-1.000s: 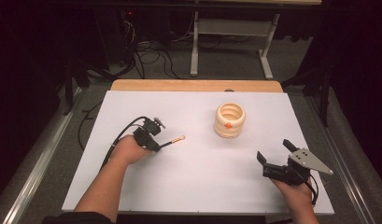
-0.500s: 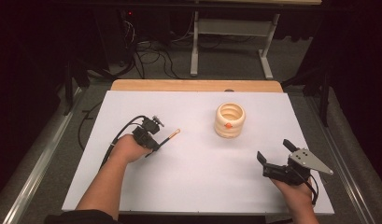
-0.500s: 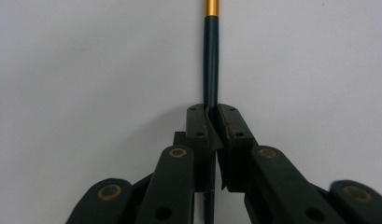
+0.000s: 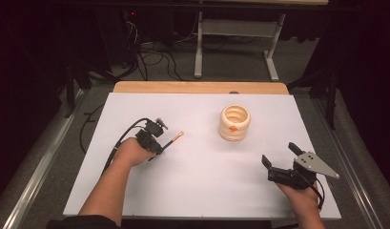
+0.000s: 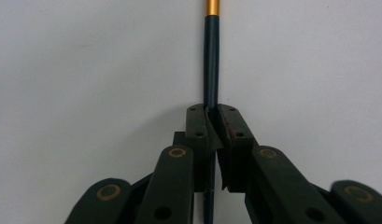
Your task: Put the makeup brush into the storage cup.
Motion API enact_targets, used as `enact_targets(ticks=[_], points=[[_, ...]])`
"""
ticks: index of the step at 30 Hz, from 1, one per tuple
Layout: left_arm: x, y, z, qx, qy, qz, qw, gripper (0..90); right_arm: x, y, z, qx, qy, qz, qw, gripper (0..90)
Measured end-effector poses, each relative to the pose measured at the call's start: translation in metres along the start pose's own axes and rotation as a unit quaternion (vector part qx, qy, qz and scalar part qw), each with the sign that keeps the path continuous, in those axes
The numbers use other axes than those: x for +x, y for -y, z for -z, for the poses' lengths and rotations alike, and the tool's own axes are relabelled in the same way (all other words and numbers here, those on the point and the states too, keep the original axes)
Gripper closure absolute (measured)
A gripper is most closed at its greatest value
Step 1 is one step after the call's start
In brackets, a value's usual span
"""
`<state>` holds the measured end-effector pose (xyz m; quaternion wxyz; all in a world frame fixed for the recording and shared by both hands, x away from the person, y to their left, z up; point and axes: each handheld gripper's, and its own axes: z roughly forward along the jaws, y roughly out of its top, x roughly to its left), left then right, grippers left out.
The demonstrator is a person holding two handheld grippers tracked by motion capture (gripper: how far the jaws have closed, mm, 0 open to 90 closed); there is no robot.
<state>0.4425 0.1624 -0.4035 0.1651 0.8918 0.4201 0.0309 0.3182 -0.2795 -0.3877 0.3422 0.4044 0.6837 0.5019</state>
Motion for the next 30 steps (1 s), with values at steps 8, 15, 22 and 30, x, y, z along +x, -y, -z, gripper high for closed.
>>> enact_targets(ticks=[8,15,22,30], points=[[0.0007,-0.0004,-0.0001,0.0,0.002,0.003,1.0,84.1,-0.0003,0.0003,-0.0009,0.0,-0.001,-0.001,1.0,0.9],[0.0005,-0.0005,0.0001,0.001,0.001,0.003,1.0,84.2,-0.0007,0.0005,0.0,0.0,0.001,-0.002,1.0,0.9],[0.0013,-0.0004,0.0004,0.0,0.003,0.006,1.0,84.3,-0.0018,0.0004,0.0003,0.0,0.002,-0.002,1.0,0.9],[0.0001,-0.0007,0.0017,-0.009,0.002,0.005,0.9999,84.3,-0.0024,0.0002,0.0012,-0.001,0.004,-0.004,1.0,0.9]])
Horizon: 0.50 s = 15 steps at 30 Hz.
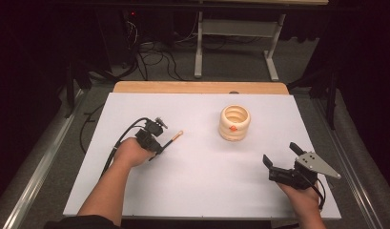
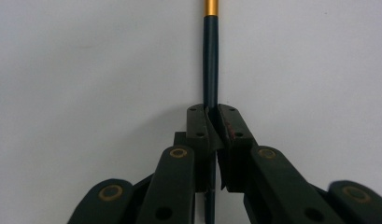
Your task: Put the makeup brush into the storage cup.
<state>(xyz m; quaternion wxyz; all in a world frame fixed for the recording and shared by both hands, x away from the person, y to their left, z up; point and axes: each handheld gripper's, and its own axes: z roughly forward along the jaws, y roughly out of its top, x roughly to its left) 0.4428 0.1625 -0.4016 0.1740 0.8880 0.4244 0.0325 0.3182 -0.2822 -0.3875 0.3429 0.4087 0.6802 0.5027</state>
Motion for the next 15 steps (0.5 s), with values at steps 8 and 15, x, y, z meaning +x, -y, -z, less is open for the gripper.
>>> enact_targets(ticks=[8,15], points=[[-0.002,0.0,0.006,-0.025,0.009,0.001,0.9996,84.3,-0.001,0.0,0.0,-0.002,0.001,0.002,1.0,0.9],[-0.003,0.003,0.013,-0.051,0.015,0.002,0.9986,84.3,0.0,-0.001,0.001,-0.004,0.001,0.001,1.0,0.9]])
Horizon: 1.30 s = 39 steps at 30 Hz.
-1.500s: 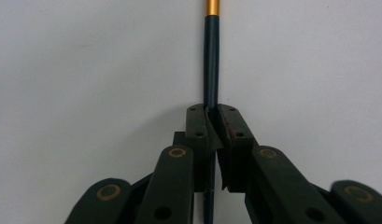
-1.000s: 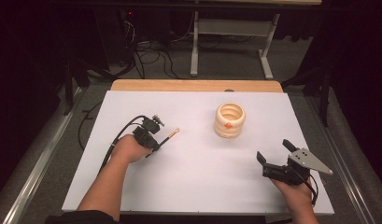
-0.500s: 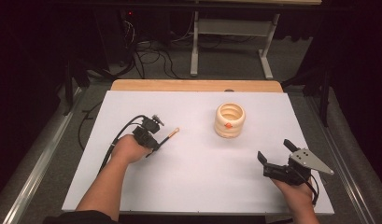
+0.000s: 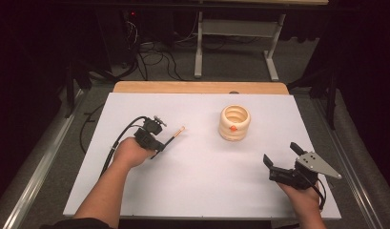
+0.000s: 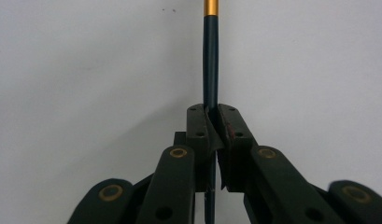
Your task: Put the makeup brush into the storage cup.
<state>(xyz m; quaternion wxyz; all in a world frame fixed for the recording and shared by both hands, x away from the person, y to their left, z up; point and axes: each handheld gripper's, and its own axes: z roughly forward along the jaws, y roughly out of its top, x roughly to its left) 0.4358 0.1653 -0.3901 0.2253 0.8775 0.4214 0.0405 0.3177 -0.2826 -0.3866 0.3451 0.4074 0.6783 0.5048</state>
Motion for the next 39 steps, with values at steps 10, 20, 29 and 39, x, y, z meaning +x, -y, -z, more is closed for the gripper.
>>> enact_targets(ticks=[10,20,29,39], points=[[-0.005,0.006,0.005,-0.047,0.007,0.001,0.9989,84.3,0.0,0.0,0.0,0.0,0.002,0.0,1.0,0.9],[-0.01,0.021,0.014,-0.1,0.005,-0.002,0.995,84.3,0.0,0.0,0.0,0.001,0.002,0.001,1.0,0.8],[-0.014,0.034,0.016,-0.138,0.01,-0.001,0.9904,84.3,0.001,0.0,-0.001,0.002,0.001,0.004,1.0,0.9],[-0.01,0.053,0.016,-0.182,0.008,0.022,0.983,84.3,0.002,0.0,-0.001,0.004,0.001,0.005,1.0,0.9]])
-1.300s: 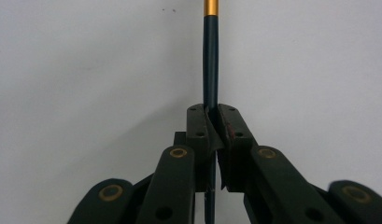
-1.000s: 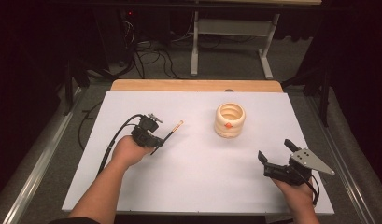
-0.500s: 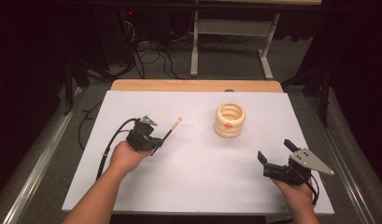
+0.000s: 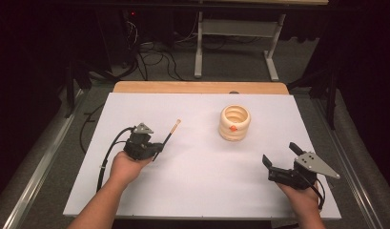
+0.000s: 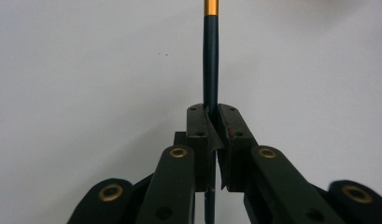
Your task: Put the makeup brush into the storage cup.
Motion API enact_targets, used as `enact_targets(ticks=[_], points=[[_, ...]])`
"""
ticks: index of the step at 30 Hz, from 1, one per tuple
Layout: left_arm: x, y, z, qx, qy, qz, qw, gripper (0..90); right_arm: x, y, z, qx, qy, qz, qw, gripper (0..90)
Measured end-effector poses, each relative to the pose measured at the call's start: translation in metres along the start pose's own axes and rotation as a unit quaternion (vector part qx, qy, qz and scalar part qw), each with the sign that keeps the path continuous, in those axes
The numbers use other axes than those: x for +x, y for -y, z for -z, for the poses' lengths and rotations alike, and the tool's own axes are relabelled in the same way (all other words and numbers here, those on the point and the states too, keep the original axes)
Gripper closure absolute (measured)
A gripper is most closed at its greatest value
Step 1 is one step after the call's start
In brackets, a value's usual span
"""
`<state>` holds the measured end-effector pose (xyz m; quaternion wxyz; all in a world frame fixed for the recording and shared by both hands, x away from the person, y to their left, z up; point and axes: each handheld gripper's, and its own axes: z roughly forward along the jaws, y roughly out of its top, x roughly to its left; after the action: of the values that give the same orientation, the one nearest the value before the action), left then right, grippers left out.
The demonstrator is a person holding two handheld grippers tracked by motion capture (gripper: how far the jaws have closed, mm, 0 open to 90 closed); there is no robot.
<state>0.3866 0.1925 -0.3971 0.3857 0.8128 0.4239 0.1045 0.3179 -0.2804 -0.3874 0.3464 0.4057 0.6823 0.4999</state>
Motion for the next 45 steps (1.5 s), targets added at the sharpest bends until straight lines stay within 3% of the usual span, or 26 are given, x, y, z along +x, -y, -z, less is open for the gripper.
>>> enact_targets(ticks=[8,19,28,35,45], points=[[0.006,0.019,0.01,-0.053,0.011,0.031,0.998,84.3,0.001,0.0,0.0,-0.001,-0.002,0.001,1.0,0.9],[0.014,0.032,0.016,-0.079,0.011,0.039,0.9961,84.3,0.002,0.001,-0.002,0.005,0.0,0.001,1.0,0.9],[0.01,0.036,0.014,-0.092,0.017,0.037,0.995,84.3,0.001,0.002,-0.002,0.006,0.001,-0.003,1.0,0.9],[0.003,0.036,0.013,-0.101,0.02,0.022,0.9944,84.2,0.001,0.002,-0.002,0.006,0.0,-0.004,1.0,0.9],[-0.002,0.035,0.013,-0.133,0.024,0.023,0.9906,84.3,0.002,0.003,-0.003,0.008,0.0,-0.004,1.0,0.8]])
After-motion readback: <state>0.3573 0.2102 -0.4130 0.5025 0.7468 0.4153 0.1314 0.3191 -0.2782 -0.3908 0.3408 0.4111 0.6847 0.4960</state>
